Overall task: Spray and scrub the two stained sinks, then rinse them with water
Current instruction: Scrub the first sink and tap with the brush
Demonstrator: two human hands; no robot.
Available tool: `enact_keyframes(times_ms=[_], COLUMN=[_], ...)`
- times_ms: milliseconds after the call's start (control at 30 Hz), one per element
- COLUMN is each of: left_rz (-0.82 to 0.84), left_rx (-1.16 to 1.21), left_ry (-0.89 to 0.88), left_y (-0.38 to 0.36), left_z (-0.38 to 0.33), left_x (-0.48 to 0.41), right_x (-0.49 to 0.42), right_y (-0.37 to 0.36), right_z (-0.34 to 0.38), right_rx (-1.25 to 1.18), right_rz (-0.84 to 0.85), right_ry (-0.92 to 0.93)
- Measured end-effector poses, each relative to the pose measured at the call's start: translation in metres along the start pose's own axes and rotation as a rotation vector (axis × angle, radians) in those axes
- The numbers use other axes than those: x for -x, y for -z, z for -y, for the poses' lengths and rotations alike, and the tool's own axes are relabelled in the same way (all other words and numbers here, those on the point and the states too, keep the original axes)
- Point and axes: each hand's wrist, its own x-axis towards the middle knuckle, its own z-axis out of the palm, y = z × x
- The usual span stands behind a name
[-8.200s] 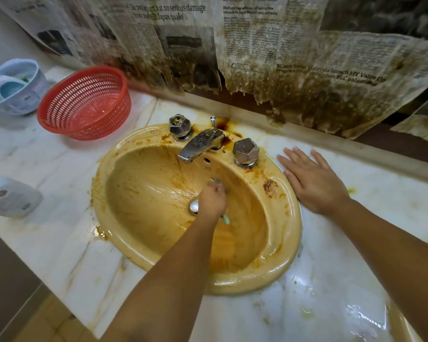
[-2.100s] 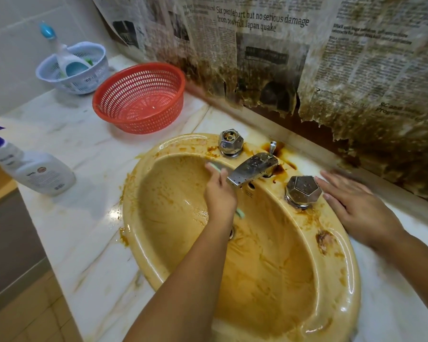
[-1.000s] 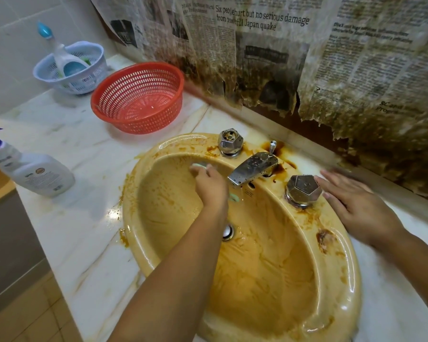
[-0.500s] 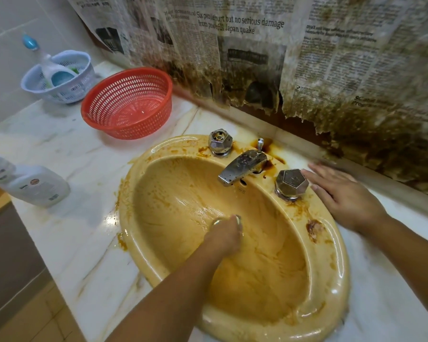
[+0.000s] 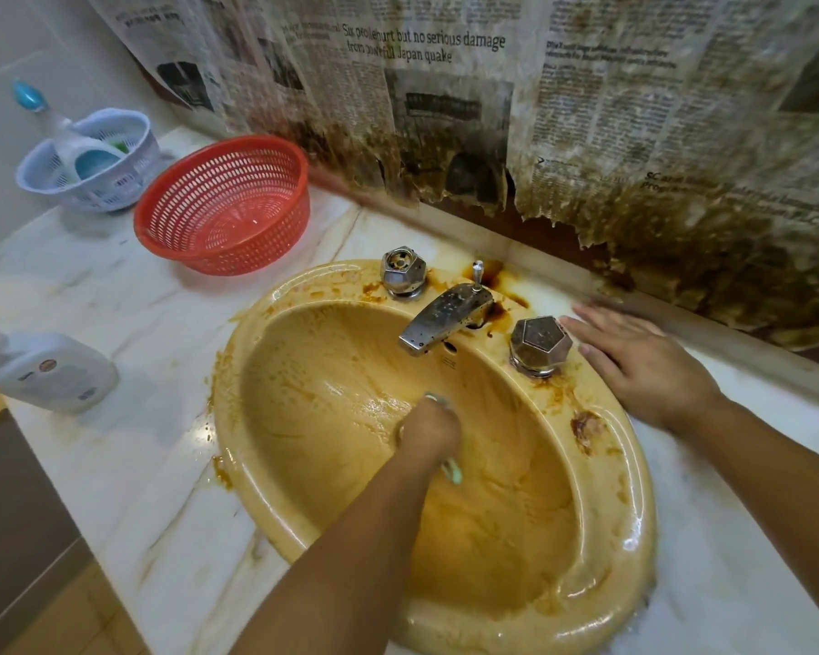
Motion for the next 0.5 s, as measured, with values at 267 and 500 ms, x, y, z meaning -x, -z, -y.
enact_keyframes(times_ms=[267, 500], left_rz=[-0.100, 0.050], left_rx=[0.517, 0.378], left_ry=[-0.169, -0.098], left_y=[-0.026, -0.040], left_z=[-0.031, -0.009], left_x=[0.035, 0.042], right_x=[0.000, 0.000], right_y=[-0.001, -0.002], right_z=[-0.001, -0.002], right_rx=[-0.006, -0.002], right_rz=[-0.005, -0.004], right_ry=[0.003, 0.002])
